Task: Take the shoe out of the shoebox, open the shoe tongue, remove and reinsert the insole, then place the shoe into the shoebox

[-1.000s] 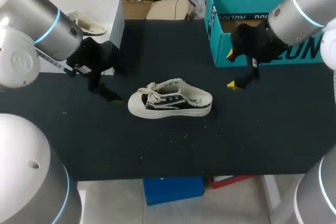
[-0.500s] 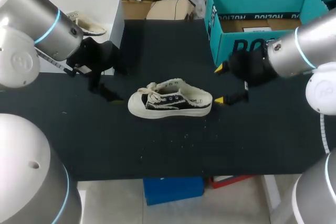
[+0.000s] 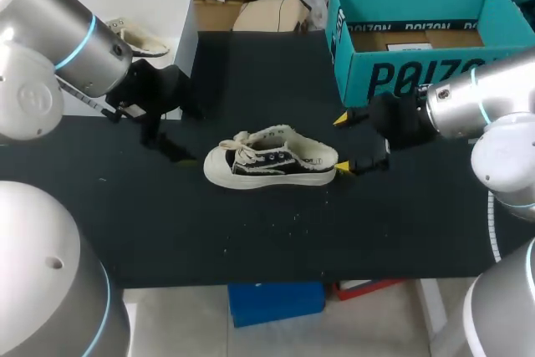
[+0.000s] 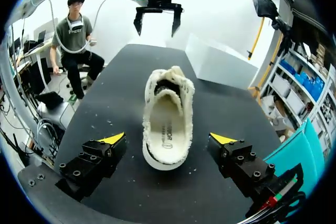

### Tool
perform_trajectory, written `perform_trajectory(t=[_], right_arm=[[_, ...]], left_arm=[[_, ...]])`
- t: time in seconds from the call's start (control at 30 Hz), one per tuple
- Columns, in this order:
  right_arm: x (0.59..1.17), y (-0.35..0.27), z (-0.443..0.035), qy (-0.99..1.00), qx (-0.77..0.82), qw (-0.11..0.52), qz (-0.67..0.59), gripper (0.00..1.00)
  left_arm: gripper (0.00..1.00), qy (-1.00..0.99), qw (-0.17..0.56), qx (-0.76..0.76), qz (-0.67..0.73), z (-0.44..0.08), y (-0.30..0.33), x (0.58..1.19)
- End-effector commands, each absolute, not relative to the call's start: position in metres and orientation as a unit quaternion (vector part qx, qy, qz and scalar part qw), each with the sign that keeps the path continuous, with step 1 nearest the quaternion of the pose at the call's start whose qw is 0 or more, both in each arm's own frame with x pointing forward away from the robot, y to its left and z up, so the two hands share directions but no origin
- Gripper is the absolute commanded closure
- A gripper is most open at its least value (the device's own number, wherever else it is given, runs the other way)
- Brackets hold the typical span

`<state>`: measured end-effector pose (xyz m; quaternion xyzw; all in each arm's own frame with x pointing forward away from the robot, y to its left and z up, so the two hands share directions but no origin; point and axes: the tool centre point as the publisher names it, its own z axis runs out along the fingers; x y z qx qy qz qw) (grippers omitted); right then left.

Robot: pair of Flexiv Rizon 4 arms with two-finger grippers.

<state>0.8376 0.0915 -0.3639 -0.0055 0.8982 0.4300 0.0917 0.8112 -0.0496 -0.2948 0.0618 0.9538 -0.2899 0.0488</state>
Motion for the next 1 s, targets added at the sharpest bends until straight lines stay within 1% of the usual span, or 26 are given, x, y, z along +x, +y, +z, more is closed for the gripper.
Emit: perform_trajectory(t=[0.03,1.0], right_arm=[[0.842,0.097,-0.373,0.895,-0.004,0.093,0.436,0.0],[0.852,0.119,-0.419,0.877,0.042,0.048,0.475,0.0]], left_arm=[[0.0,0.954,0.051,0.062,-0.29,-0.297,-0.05,0.811],[0.0,0.954,0.051,0.062,-0.29,-0.297,-0.05,0.811]])
